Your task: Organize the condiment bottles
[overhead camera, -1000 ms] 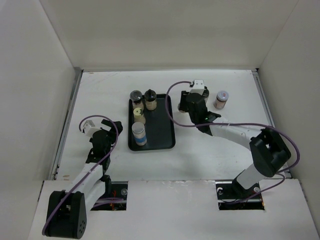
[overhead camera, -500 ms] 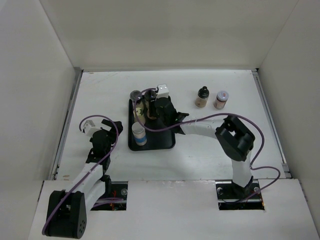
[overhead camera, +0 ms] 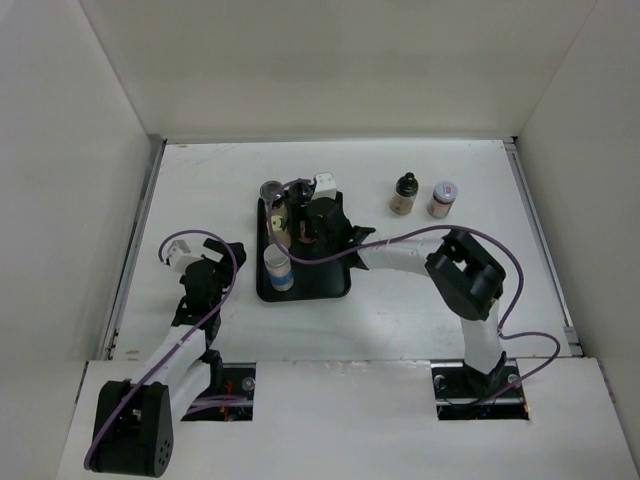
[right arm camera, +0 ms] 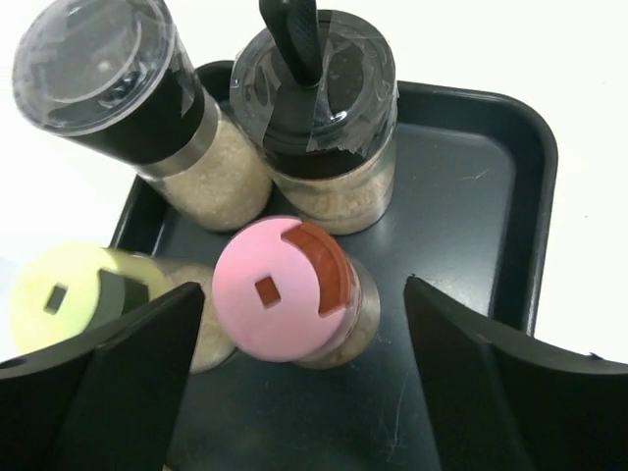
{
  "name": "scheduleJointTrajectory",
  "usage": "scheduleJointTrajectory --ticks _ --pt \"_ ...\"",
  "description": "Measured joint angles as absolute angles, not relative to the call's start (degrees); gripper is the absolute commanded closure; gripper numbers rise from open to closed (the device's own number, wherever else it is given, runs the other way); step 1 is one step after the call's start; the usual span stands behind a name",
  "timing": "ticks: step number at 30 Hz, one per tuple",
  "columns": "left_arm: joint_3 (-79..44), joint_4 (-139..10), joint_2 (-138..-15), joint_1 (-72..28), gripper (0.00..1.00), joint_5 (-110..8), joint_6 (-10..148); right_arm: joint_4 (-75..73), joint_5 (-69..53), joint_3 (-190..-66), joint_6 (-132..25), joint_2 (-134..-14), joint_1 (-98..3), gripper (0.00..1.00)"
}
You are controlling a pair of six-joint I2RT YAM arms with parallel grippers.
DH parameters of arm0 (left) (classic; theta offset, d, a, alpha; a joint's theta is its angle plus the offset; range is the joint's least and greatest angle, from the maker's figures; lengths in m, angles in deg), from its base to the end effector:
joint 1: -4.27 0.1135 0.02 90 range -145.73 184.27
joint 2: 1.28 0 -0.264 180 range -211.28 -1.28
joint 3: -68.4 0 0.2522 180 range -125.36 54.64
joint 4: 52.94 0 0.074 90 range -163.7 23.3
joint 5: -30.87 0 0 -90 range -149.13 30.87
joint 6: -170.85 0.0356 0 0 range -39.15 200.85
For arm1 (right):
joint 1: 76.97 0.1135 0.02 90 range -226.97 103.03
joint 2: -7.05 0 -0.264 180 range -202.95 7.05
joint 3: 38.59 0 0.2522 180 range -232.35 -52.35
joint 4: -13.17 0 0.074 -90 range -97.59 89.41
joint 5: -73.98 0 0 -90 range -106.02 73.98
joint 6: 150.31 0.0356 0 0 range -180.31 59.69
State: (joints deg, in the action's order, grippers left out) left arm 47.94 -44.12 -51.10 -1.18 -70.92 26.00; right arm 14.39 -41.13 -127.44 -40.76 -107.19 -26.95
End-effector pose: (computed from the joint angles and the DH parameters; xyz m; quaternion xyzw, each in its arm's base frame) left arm 0.1713 -0.0090 0.1534 -0.3948 0.7183 -0.2116 0.5324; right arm 0.3027 0.3375 0.2026 -0.1014 0.8216 0.1527 0.5397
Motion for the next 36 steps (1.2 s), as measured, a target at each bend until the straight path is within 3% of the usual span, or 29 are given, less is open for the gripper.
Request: scheduleJointTrajectory --ticks 4,6,10,12,15,18,20,29,36 --pt "47.9 -44.2 -51.0 -1.2 0.0 -70.9 26.0 13.6 -40.4 -123.4 -40.8 -101.0 -27.1 0.04" --pt "47.9 -44.2 -50.7 -1.2 0.0 -70.9 26.0 13.9 -39.7 -120.9 -40.8 -96.4 -27.5 0.09" --pt "47.9 -44.2 -50.4 -1.2 0.0 -70.9 26.1 15.0 -38.7 -114.5 -40.8 -86.1 -31.1 0.52" --pt "47.9 -44.2 -50.4 -1.2 0.0 -70.9 26.2 15.7 -38.9 -112.1 -40.6 -82.8 -35.2 0.58" --pt "47.9 -44.1 -50.6 -1.4 0.0 -70.9 26.3 16.0 -40.7 -109.0 -40.4 -80.4 -42.2 0.5" --pt "47.9 -44.1 -50.7 -1.5 0.0 -70.9 26.4 14.8 -42.6 -107.9 -40.4 -80.5 -47.7 0.17" --pt "47.9 -44.1 -50.7 -1.5 0.0 -71.0 26.4 13.9 -43.3 -107.9 -41.2 -81.0 -49.8 0.09" --pt "47.9 -44.1 -50.6 -1.6 0.0 -71.3 26.5 11.3 -44.3 -112.0 -42.9 -88.4 -53.1 0.06" --pt "47.9 -44.0 -50.7 -1.8 0.0 -71.4 26.7 10.1 -44.6 -118.2 -43.7 -96.2 -54.9 0.11"
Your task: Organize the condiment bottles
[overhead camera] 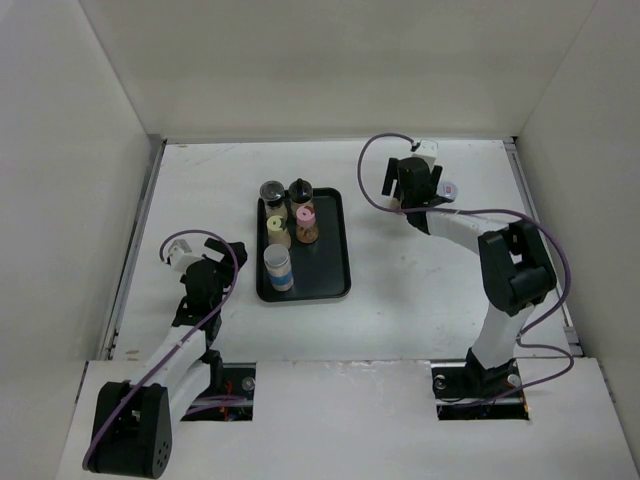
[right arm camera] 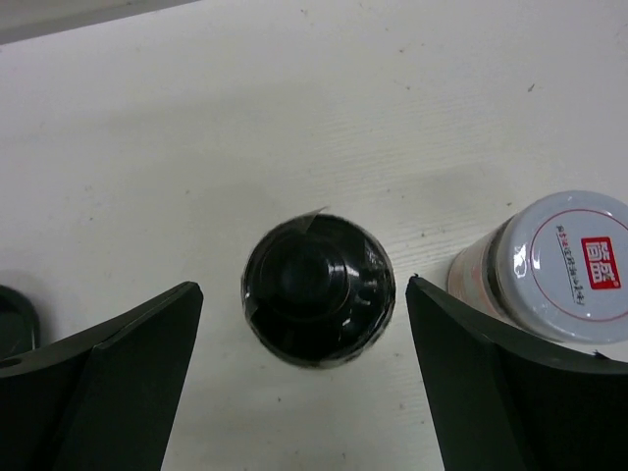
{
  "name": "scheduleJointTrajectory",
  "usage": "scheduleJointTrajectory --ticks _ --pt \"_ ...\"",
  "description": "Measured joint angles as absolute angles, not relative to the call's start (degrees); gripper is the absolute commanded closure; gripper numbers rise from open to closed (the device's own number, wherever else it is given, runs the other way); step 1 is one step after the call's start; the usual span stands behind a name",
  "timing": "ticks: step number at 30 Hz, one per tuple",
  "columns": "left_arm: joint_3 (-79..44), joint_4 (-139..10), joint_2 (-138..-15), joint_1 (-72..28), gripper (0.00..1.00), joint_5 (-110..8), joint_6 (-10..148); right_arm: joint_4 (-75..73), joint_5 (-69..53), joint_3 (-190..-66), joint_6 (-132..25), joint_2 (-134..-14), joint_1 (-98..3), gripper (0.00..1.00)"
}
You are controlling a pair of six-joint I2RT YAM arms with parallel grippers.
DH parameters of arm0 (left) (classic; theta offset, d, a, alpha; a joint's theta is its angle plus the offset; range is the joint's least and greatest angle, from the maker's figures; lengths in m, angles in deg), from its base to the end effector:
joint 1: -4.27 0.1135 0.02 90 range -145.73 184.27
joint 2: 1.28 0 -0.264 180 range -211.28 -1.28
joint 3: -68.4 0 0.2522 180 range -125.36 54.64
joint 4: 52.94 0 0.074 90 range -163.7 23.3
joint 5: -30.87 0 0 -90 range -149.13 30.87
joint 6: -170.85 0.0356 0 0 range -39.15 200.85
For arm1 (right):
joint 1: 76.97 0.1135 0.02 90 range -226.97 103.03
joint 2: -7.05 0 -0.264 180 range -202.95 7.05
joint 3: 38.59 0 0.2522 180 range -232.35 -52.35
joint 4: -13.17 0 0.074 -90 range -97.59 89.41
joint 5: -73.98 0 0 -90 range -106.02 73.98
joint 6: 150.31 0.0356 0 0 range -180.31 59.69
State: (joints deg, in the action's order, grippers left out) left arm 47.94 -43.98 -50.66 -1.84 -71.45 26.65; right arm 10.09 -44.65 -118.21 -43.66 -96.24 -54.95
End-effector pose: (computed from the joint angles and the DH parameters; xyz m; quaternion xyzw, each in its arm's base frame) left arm 0.1710 -0.0107 0.1548 -0.3880 0.7185 -0.2106 0.5375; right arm 0.3825 0.1363 0.2218 0.0909 0.8302 -0.0304 0.5491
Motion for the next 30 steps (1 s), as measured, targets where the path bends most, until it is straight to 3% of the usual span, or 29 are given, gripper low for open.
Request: scheduleJointTrajectory --ticks 5,8,15,23,30 --pt "47.9 -44.0 -50.7 -1.8 0.0 -71.6 26.7 10.1 -45.1 -120.1 -44.1 -98.8 -55.8 0.43" --pt "47.9 -44.0 -50.5 -1.8 0.0 -71.6 26.8 10.3 -45.5 -120.1 -43.9 -98.8 -55.9 0.53" --pt "47.9 -43.9 -50.4 -1.8 0.0 -71.8 26.9 10.3 -46.0 -112.3 -43.6 -91.1 -53.0 0.55" --pt "47.9 -43.9 -50.0 -1.8 0.0 -72.0 26.9 10.7 -46.1 -106.2 -41.6 -77.6 -37.5 0.54" --pt "47.9 -43.8 -50.0 -1.9 0.0 -72.0 26.9 11.8 -45.1 -106.9 -39.9 -80.2 -23.9 0.54"
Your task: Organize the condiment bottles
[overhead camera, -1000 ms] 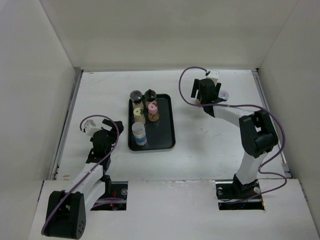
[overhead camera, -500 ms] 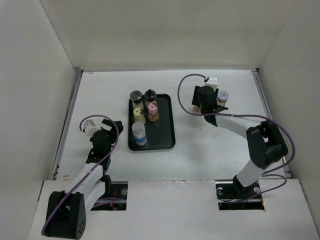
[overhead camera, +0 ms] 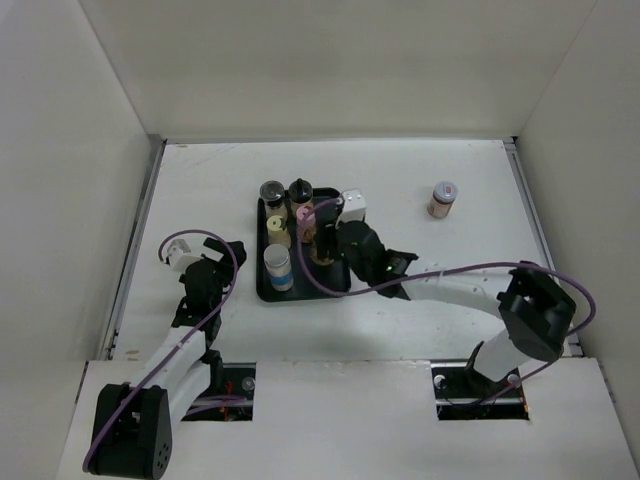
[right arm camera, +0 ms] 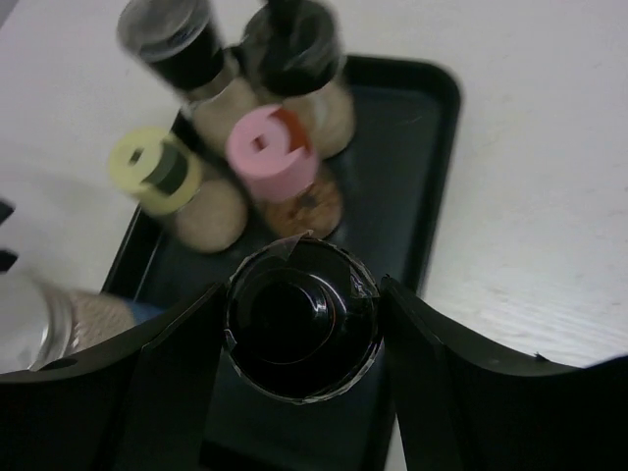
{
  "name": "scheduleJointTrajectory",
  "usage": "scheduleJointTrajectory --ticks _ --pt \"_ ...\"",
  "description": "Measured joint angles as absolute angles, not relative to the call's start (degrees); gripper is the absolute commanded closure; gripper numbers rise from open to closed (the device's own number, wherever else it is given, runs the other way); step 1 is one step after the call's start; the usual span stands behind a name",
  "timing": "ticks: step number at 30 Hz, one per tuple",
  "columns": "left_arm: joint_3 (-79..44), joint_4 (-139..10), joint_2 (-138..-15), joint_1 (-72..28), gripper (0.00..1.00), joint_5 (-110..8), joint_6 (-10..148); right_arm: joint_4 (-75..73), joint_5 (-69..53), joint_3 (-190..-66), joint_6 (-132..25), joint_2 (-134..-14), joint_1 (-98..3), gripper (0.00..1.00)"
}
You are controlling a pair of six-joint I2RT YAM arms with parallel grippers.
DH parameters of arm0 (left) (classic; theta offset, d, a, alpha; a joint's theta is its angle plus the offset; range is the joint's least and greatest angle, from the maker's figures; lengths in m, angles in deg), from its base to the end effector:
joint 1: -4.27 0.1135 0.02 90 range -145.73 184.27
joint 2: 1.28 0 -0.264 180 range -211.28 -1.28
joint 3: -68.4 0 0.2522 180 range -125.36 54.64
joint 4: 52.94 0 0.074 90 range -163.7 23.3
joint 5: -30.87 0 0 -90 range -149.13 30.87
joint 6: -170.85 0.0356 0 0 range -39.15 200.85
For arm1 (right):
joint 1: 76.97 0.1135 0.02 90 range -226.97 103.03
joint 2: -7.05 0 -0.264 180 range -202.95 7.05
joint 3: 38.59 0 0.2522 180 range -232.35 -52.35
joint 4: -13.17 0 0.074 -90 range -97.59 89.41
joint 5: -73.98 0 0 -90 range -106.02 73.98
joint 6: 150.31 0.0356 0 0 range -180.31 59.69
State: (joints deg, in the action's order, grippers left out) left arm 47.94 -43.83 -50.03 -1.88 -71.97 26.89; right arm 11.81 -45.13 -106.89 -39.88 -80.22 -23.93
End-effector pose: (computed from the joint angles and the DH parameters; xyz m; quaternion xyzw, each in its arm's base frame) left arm 0.1706 -0.0104 0.1567 -0.3874 0.7142 -0.2095 0.5440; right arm 0.2210 0.2648 0.2587 -0.0853 0.8028 0.1654 0.5665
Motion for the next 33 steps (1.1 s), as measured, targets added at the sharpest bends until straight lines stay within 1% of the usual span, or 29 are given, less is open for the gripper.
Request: scheduleJointTrajectory --ticks 5,7,8,9,12,14,16,19,20,21,22,23,24,25,26,28,29,30,33 --pt "47.9 -43.8 -49.4 -1.9 0.0 -72.0 26.9 11.8 -44.1 -108.4 -39.0 -86.4 -18.2 0.53" --pt "47.9 -43.8 -49.4 -1.9 0.0 -72.0 26.9 11.6 -44.1 -108.7 -38.8 -88.2 -17.0 0.5" --pt "47.9 -43.8 -49.4 -1.9 0.0 -72.0 26.9 11.6 -44.1 -108.9 -38.8 -89.0 -16.6 0.47" --pt "47.9 -43.8 -49.4 -1.9 0.0 -72.0 26.9 11.7 -44.2 -109.2 -38.9 -89.8 -16.2 0.41" --pt "47.9 -43.8 -49.4 -1.9 0.0 -72.0 26.9 11.9 -45.0 -110.0 -38.7 -90.6 -15.4 0.18" --pt "47.9 -43.8 -49.4 -1.8 0.0 -72.0 26.9 11.9 -45.2 -110.0 -38.6 -90.5 -15.2 0.09" --pt "47.9 -43.8 -49.4 -1.8 0.0 -72.0 26.9 11.9 -45.5 -109.8 -38.9 -89.9 -15.0 0.06" --pt "47.9 -43.8 -49.4 -1.8 0.0 -72.0 26.9 12.1 -45.8 -107.8 -39.1 -86.1 -15.4 0.05" --pt "47.9 -43.8 -49.5 -1.8 0.0 -72.0 26.9 12.3 -45.9 -106.9 -39.2 -84.5 -15.6 0.06" --pt "47.9 -43.8 -49.5 -1.8 0.0 -72.0 26.9 12.4 -46.0 -106.1 -39.2 -82.9 -16.2 0.09" --pt "47.9 -43.8 -49.5 -1.8 0.0 -72.0 26.9 12.8 -46.0 -105.1 -39.2 -81.1 -17.2 0.15" --pt "47.9 -43.8 -49.5 -1.8 0.0 -72.0 26.9 13.4 -46.2 -104.0 -39.2 -79.3 -18.4 0.28" --pt "47.9 -43.8 -49.5 -1.8 0.0 -72.0 26.9 13.7 -46.5 -102.7 -39.4 -77.5 -20.0 0.46" --pt "47.9 -43.8 -49.5 -1.8 0.0 -72.0 26.9 14.0 -46.7 -101.2 -39.2 -75.5 -22.2 0.62" --pt "47.9 -43.8 -49.5 -1.8 0.0 -72.0 26.9 14.3 -47.1 -99.9 -39.3 -73.7 -24.7 0.69" --pt "47.9 -43.8 -49.5 -1.8 0.0 -72.0 26.9 14.6 -48.7 -97.9 -39.1 -70.6 -31.6 0.7" --pt "47.9 -43.8 -49.5 -1.8 0.0 -72.0 26.9 14.8 -49.8 -97.5 -39.1 -69.8 -35.3 0.66" --pt "47.9 -43.8 -49.5 -1.9 0.0 -72.0 27.0 15.0 -50.7 -97.3 -39.0 -69.2 -39.2 0.58" --pt "47.9 -43.9 -49.8 -1.9 0.0 -72.0 27.0 15.6 -52.5 -96.5 -38.5 -68.2 -49.9 0.21"
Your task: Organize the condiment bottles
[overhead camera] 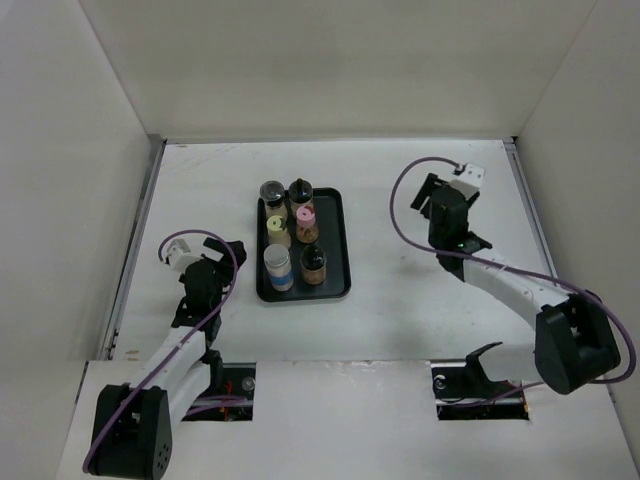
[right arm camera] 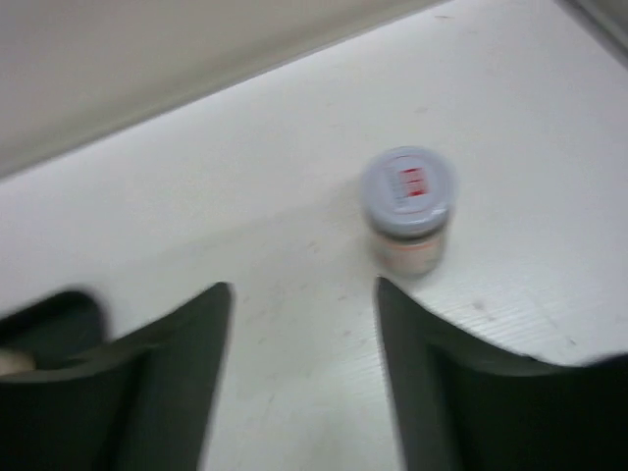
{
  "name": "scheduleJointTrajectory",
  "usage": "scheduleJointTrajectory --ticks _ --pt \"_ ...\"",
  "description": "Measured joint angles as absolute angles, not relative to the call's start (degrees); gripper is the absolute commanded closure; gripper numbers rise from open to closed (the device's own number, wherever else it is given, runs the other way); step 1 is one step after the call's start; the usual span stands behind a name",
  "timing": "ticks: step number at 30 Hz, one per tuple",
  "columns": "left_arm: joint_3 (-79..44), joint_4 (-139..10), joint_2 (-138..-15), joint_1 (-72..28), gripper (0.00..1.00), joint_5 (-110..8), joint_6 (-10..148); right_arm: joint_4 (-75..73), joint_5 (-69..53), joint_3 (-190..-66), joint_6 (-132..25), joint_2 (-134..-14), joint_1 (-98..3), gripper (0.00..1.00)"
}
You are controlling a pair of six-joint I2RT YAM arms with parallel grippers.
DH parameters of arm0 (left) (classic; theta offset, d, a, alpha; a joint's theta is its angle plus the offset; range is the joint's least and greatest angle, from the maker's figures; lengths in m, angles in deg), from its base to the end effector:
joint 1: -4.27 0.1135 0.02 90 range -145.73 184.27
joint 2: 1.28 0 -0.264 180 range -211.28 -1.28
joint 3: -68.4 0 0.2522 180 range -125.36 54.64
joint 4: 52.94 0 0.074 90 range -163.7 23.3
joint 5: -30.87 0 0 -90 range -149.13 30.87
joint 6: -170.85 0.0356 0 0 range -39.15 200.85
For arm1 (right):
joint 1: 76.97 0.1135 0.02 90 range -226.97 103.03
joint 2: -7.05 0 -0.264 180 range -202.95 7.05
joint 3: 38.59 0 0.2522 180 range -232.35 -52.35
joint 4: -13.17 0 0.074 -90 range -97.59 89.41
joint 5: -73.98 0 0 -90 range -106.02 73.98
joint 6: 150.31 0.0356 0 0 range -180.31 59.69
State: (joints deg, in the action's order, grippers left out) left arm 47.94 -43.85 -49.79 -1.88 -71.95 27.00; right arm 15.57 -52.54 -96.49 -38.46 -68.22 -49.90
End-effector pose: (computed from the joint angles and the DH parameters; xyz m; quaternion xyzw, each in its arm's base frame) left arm 0.1704 -0.0104 0.1573 -0.3864 0.7135 -0.2100 0.5454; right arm 0.2703 0.1143 0.2670 0.1563 0.7612 0.0132 0.6293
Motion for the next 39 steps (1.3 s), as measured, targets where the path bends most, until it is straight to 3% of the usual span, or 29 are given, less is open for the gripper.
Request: scheduleJointTrajectory --ticks 2,5,15,23,30,39 --pt "47.9 -43.8 -49.7 -1.9 0.0 -72.0 27.0 15.6 -52.7 -96.3 -38.6 -68.3 -55.1 0.1" --pt "47.9 -43.7 -49.8 -2.0 0.0 -72.0 27.0 15.4 -52.0 -97.1 -38.7 -70.8 -61.3 0.05" --pt "47.9 -43.8 -50.6 -2.3 0.0 -71.8 27.0 14.5 -43.2 -107.1 -38.8 -88.7 -66.7 0.07" --pt "47.9 -43.5 -50.6 -2.3 0.0 -71.7 27.0 14.5 -41.3 -110.0 -39.2 -92.9 -68.3 0.2" --pt "47.9 -43.3 -51.2 -2.3 0.0 -71.5 27.0 14.5 -41.0 -112.4 -40.0 -95.2 -68.7 0.55" --pt "47.9 -43.3 -51.3 -2.2 0.0 -71.5 27.0 12.5 -40.8 -108.6 -40.2 -89.6 -64.0 0.58"
